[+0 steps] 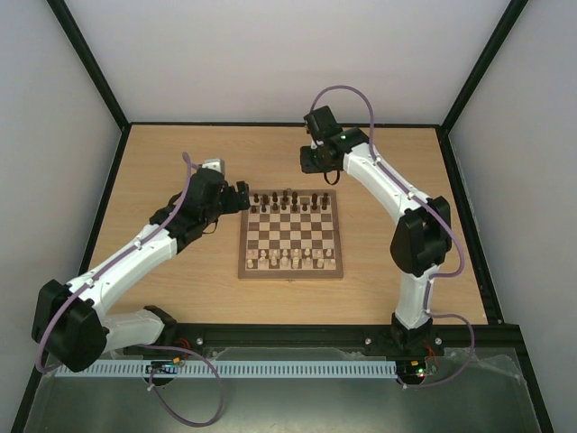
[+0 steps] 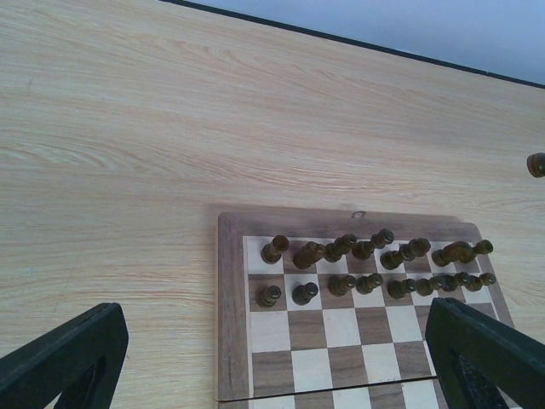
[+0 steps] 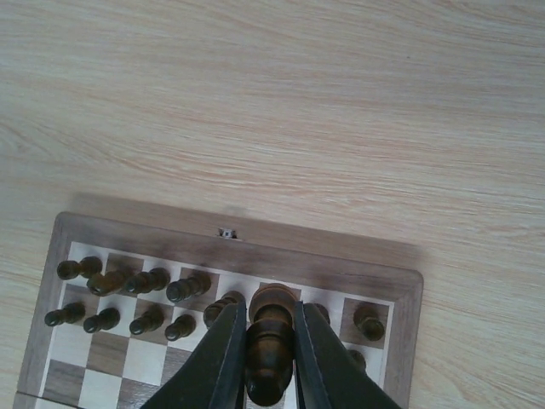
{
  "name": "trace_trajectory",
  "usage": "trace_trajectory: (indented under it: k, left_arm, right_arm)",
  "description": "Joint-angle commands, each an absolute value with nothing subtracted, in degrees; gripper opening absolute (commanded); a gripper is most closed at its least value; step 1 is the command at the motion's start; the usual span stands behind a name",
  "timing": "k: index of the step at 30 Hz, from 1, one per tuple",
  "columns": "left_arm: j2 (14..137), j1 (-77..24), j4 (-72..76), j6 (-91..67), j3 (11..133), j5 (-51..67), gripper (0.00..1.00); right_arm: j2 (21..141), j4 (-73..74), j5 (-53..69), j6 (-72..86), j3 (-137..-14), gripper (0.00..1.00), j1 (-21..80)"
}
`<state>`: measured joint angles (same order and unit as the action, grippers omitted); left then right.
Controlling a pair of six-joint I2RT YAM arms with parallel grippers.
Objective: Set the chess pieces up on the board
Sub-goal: Place the chess piece on the chessboard.
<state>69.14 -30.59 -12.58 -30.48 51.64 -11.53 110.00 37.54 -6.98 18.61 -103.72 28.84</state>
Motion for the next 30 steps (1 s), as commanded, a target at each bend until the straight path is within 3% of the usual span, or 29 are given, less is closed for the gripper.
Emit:
trace_trajectory:
  k: [1,30]
  left_arm:
    - [67.9,-30.9,-13.2,-31.1,51.0,-12.6,0.99]
    - [68.0,-31.2,-12.9,-31.6,50.5,-12.7,0.99]
  right_arm:
    - [112.7,42.2,-6.3,16.9,-106.5,0.13,30.1]
    - [124.4,48.8,-12.6,15.9,-110.8,0.14,33.9]
